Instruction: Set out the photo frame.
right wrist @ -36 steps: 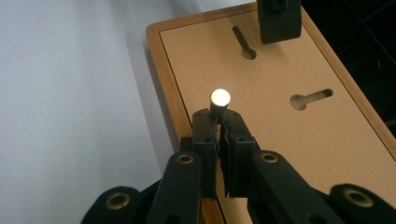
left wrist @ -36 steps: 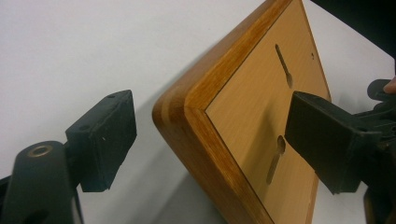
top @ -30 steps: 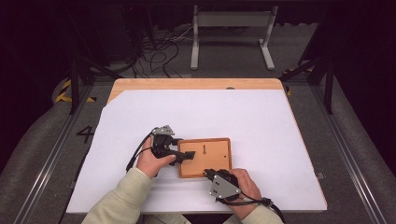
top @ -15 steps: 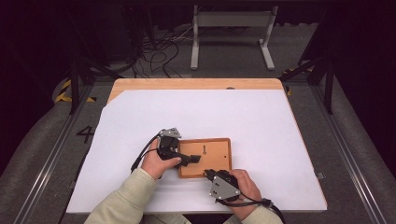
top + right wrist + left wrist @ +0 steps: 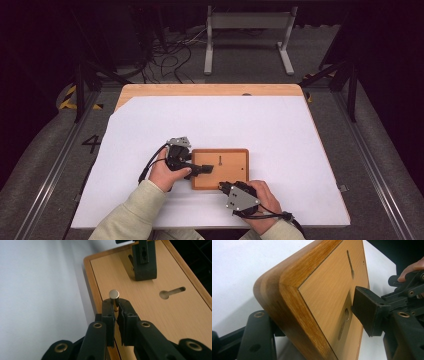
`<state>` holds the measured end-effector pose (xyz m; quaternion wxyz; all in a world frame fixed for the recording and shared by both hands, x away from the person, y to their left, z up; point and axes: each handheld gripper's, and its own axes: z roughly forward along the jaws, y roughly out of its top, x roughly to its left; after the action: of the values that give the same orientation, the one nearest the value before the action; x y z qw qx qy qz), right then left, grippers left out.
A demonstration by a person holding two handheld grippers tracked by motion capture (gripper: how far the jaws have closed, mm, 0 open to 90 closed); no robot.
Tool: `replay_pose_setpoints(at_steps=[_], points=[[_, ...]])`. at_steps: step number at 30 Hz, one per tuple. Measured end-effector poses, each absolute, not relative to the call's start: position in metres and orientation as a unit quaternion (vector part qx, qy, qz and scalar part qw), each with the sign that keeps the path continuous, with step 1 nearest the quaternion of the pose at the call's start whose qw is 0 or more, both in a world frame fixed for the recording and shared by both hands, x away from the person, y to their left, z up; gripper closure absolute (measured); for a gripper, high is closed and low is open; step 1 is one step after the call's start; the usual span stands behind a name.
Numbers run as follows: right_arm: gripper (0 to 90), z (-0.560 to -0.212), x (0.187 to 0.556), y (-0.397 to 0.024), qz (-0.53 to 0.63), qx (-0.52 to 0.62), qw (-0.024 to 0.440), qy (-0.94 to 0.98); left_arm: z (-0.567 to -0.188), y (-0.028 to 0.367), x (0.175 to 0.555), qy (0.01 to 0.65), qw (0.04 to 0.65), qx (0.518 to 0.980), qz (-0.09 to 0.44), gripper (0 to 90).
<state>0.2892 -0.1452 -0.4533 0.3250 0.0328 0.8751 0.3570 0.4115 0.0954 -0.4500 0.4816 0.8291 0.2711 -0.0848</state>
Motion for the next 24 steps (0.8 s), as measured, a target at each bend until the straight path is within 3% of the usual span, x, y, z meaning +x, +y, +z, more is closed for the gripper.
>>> replay_pose_setpoints(at_steps=[5, 9, 13, 17, 24], points=[[64.9, -0.441, 0.286, -0.151, 0.401, 0.043, 0.263, 0.877, -0.442, 0.099, 0.407, 0.244, 0.496, 0.829, -0.085, 45.9], [56.5, -0.427, 0.283, -0.165, 0.45, 0.063, 0.221, 0.863, -0.436, 0.1, 0.4, 0.218, 0.503, 0.832, -0.08, 51.1], [55.3, -0.406, 0.282, -0.187, 0.525, 0.082, 0.184, 0.827, -0.432, 0.103, 0.395, 0.194, 0.515, 0.83, -0.096, 58.4], [57.0, -0.389, 0.283, -0.206, 0.561, 0.105, 0.197, 0.797, -0.428, 0.105, 0.389, 0.17, 0.527, 0.822, -0.132, 69.6], [59.3, -0.381, 0.29, -0.231, 0.569, 0.141, 0.22, 0.78, -0.422, 0.1, 0.38, 0.152, 0.52, 0.833, -0.116, 72.1]])
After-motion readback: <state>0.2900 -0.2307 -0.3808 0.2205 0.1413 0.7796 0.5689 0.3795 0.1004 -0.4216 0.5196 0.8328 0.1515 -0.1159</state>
